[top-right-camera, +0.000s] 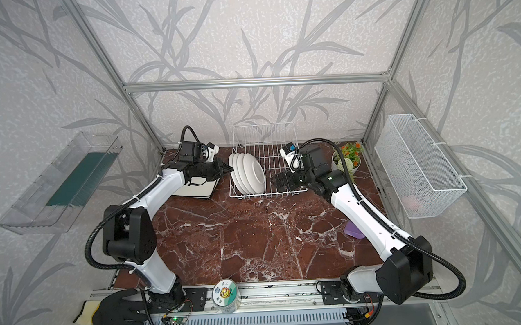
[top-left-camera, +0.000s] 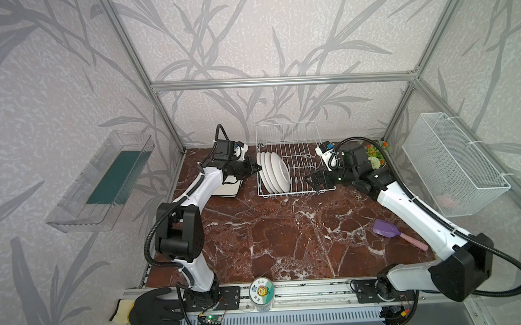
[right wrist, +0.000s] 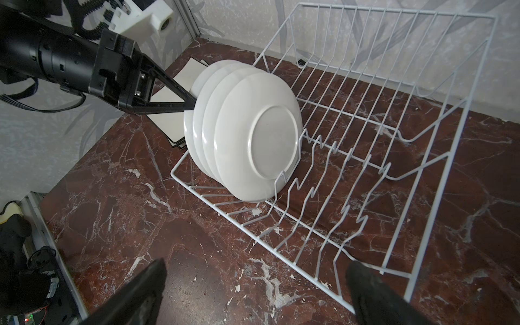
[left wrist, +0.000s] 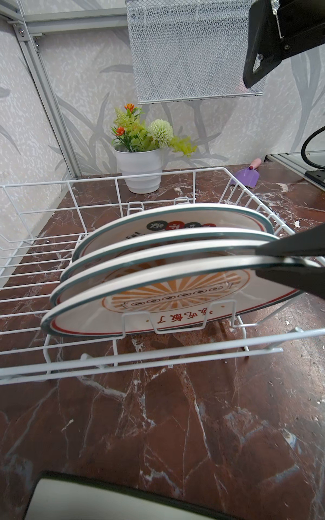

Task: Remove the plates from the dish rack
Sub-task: 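Grasp the rim of the nearest printed round plate with the left gripper, then lift the round plate upward out of the rack with the left gripper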

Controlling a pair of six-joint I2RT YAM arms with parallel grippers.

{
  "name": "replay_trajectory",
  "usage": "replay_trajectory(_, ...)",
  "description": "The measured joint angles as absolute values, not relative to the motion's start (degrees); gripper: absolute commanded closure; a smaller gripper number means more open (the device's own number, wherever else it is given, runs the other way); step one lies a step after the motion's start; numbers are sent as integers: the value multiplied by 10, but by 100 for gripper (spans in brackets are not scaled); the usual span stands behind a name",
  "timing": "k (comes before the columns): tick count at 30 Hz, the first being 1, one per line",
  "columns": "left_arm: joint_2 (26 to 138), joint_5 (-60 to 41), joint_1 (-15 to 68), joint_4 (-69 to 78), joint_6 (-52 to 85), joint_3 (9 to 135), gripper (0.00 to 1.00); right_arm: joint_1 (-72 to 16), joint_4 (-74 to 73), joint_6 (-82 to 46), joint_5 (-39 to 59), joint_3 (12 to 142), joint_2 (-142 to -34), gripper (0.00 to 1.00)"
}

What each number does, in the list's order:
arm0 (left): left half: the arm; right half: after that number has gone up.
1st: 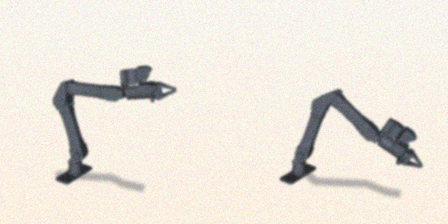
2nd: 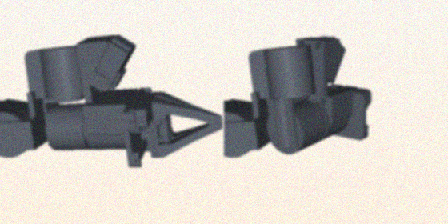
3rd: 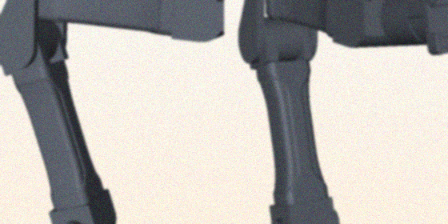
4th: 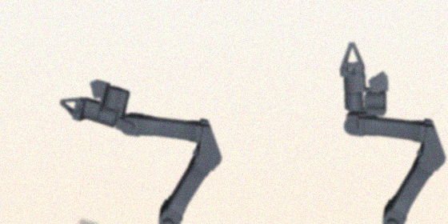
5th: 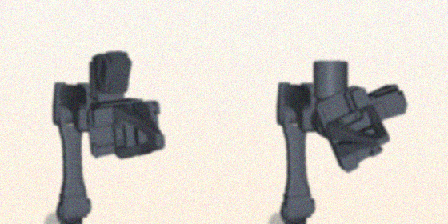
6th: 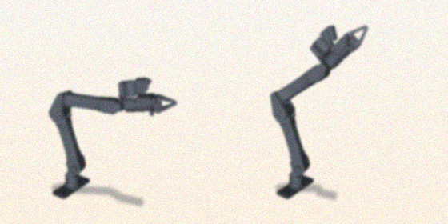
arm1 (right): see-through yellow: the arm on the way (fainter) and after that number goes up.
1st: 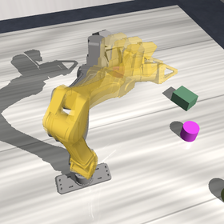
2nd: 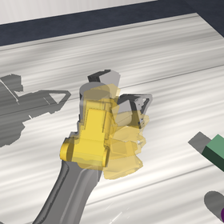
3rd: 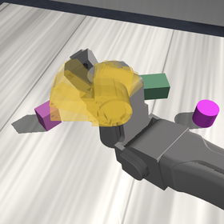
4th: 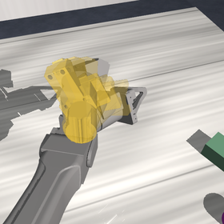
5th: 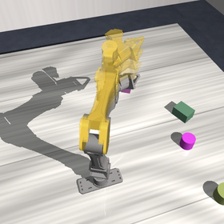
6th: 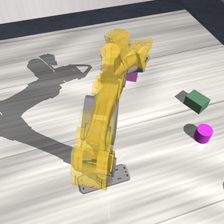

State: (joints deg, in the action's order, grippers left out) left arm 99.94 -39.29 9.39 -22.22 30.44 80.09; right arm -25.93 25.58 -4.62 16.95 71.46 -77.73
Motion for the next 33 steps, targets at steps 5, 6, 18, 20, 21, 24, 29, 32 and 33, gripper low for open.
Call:
replay_trajectory(5,999,-400,94,-218,305,801,100,-259,256,-46,170,715,-777,1)
replay_trajectory(6,999,-401,94,-218,305,801,100,-259,256,-46,170,714,-777,1)
replay_trajectory(18,997,-407,94,-225,300,805,100,-259,256,-46,170,712,-777,1)
replay_trajectory(20,995,-406,94,-225,300,805,100,-259,256,-46,170,712,-777,1)
replay_trajectory(21,993,-406,94,-226,301,805,100,-259,256,-46,170,712,-776,1)
replay_trajectory(24,987,-407,93,-225,305,805,100,-259,256,-47,170,712,-775,1)
replay_trajectory(29,973,-421,89,-209,326,803,100,-259,256,-47,170,712,-774,1)
replay_trajectory(32,964,-428,85,-198,340,799,100,-259,256,-47,170,712,-773,1)
replay_trajectory(33,961,-430,84,-195,344,797,100,-259,256,-47,170,712,-772,1)
